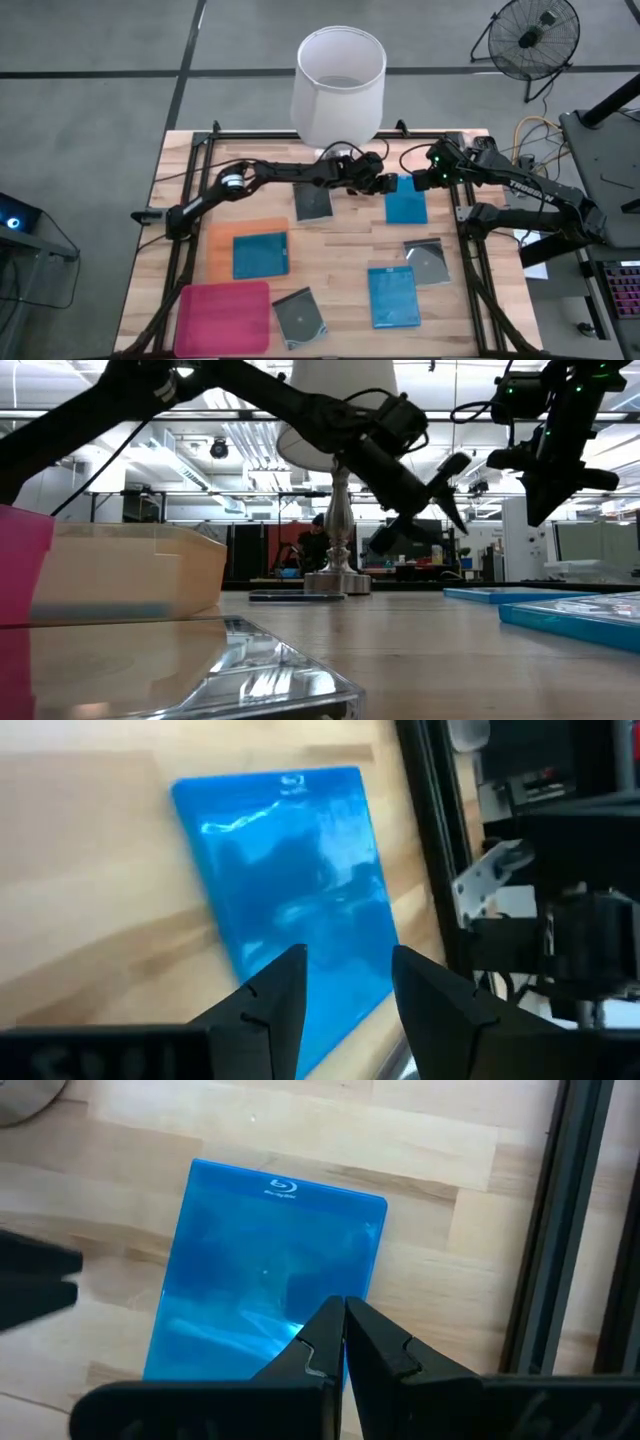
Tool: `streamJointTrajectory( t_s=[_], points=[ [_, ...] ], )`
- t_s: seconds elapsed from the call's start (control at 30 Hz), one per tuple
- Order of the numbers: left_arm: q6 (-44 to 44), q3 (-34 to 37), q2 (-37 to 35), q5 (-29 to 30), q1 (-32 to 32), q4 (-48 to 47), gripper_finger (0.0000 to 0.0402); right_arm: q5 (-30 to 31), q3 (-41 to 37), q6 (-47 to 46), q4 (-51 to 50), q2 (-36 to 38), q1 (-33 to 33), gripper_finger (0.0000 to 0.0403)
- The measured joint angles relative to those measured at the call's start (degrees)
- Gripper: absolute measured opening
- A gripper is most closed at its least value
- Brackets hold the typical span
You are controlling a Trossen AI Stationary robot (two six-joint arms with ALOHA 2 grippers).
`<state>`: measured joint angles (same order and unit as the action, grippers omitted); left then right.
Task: Pick & place jewel cases by type
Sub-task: Put the top blue cd case into the orange bin
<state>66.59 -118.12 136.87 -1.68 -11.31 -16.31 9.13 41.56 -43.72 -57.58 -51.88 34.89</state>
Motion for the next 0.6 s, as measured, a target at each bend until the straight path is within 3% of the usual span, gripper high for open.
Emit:
streamJointTrajectory(
  t_s=[0.2, 0.6],
  points=[
    [-0.16, -4.14, 2.39, -0.54, 0.59, -5.62, 0.0131, 0.02, 0.00, 0.24, 0.07, 0.02, 0.00, 0.0008],
    [2.55, -3.48, 2.50, -0.69, 3.74, -7.63, 0.0131, 0.00, 0.00, 0.44, 0.50, 0.02, 0.00, 0.0008]
  ],
)
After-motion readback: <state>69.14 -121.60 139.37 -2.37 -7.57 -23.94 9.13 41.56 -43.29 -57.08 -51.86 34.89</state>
